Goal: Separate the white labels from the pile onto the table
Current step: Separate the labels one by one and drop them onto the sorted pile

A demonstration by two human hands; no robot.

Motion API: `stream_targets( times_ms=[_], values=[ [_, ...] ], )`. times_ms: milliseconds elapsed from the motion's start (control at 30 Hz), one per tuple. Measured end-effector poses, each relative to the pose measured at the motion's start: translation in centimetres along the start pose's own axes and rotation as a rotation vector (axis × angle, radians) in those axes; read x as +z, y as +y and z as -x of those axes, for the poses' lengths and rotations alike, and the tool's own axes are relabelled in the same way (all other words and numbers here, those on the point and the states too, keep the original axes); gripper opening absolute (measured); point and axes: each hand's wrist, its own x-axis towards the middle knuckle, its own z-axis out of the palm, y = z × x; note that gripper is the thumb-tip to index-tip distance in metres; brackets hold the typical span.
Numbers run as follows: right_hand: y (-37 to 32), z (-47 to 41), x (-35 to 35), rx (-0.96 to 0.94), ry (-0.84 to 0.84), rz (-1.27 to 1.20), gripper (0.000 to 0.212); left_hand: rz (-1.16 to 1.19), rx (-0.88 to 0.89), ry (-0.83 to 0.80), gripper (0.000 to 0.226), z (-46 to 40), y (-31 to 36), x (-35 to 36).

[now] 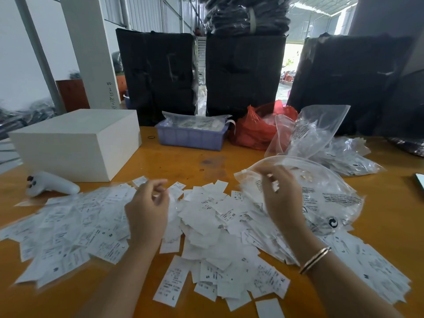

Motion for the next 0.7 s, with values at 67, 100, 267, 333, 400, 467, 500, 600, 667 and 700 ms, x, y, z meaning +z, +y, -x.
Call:
stream_targets(
  times_ms=[67, 100, 267, 333, 400, 467, 500, 600, 667, 700],
  values=[
    [1.9, -2.0, -1.2, 0.094, 0.062, 0.166, 0.031, -0.121, -0.062, 0.023, 0.022, -0.5, -1.1, -0.1],
    [3.0, -2.7, -1.7, 0.142, 0.036, 0.281, 0.035, -0.185, -0.103, 0.010, 0.023, -0.5, -1.7, 0.0],
    [8.5, -4.7, -3.6, 0.346, -0.501, 0.786, 0.028, -0.492, -0.162, -0.051, 0.027, -0.5, -2.3, 0.4],
    [9.2, -4.3, -3.3, 0.379, -0.683, 0.898, 0.034, -0.518, -0.121, -0.044, 0.025, -0.5, -2.0, 0.4],
    [9.4, -3.9, -2.7, 0.374, -0.650, 0.873, 0.031, -0.487, -0.025, -0.023, 0.022, -0.4, -1.7, 0.5],
    [9.2, -3.8, -2.4, 0.359, -0.577, 0.833, 0.019, -0.454, 0.119, -0.007, 0.021, -0.1, -1.3, 0.7],
    [9.1, -3.9, -2.4, 0.370, -0.563, 0.810, 0.015, -0.425, 0.193, -0.007, 0.020, 0.0, -1.1, 0.7],
    [9.1, -4.1, -2.5, 0.454, -0.564, 0.738, 0.021, -0.324, 0.376, -0.051, 0.024, 0.6, -0.5, 1.1],
    [9.2, -4.4, -2.6, 0.492, -0.565, 0.703, 0.029, -0.270, 0.459, -0.101, 0.025, 1.0, -0.2, 1.3],
    [9.3, -4.6, -2.7, 0.492, -0.565, 0.705, 0.032, -0.249, 0.486, -0.124, 0.023, 1.2, -0.1, 1.5]
  ],
)
